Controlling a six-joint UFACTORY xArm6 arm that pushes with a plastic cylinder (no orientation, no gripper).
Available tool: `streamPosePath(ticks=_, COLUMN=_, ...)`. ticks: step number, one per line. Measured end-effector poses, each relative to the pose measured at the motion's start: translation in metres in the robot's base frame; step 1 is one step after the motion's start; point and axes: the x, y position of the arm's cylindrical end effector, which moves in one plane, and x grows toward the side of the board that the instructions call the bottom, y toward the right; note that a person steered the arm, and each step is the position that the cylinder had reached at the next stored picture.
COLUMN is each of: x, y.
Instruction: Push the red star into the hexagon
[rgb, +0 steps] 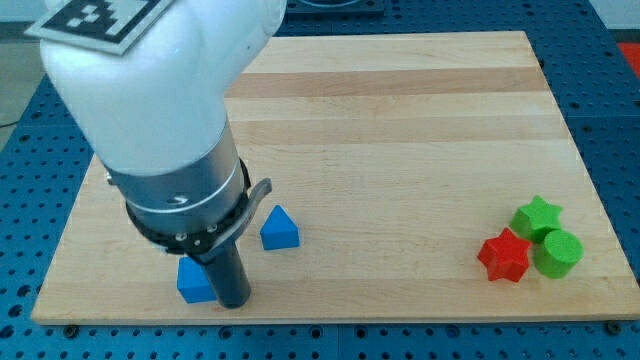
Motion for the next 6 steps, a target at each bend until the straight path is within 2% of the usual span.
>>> streamPosePath(ticks=1, x=0.008, y=-0.024)
streamPosePath(ticks=2, x=-0.019, y=-0.060)
streamPosePath(ticks=3, x=-0.054, y=-0.068)
streamPosePath(ticks=5, x=-0.103, y=-0.041)
streamPosePath(ticks=6, x=-0.111, y=-0.018)
